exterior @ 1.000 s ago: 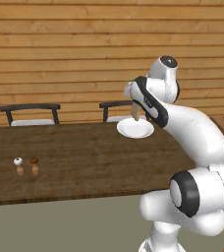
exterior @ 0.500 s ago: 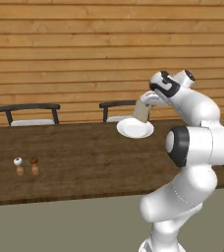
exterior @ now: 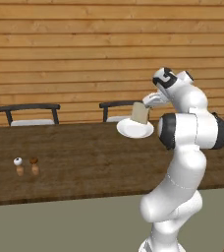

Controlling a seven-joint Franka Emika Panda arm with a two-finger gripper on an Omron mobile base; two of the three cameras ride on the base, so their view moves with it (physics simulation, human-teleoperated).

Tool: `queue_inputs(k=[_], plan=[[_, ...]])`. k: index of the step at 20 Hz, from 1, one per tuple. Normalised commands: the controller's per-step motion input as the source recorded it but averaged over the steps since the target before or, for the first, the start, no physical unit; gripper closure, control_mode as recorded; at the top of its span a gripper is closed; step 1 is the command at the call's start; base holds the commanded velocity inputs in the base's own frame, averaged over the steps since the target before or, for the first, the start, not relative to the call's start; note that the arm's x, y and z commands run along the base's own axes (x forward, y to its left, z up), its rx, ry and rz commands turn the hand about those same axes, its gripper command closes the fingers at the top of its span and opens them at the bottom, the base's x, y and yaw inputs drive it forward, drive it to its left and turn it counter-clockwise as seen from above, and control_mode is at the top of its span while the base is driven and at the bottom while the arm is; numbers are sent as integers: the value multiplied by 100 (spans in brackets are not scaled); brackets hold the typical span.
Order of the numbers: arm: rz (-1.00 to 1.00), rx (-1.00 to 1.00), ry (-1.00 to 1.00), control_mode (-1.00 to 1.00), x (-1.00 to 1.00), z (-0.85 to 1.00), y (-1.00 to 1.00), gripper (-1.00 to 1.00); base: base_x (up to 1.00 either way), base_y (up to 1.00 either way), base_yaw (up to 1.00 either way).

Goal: Start the toaster. Once the lever pops up, take the bread to the plate on the dining counter.

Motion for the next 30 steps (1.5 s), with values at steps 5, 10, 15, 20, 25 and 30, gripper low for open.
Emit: queue_inputs(k=[5,10,15,20,25,30], plan=[[0,0,3,-100,16,-41,15,100,0,0,0],[-5,0,0,-100,9,-52,17,100,0,0,0],[-1,0,0,-100,53,-14,3,100,0,0,0],[0,0,0,-100,39,-25,0,100,0,0,0],[0,0,0,-100,5,-28,0,100,0,0,0],[0,0,0,-100,7,-19,0,100,0,0,0]])
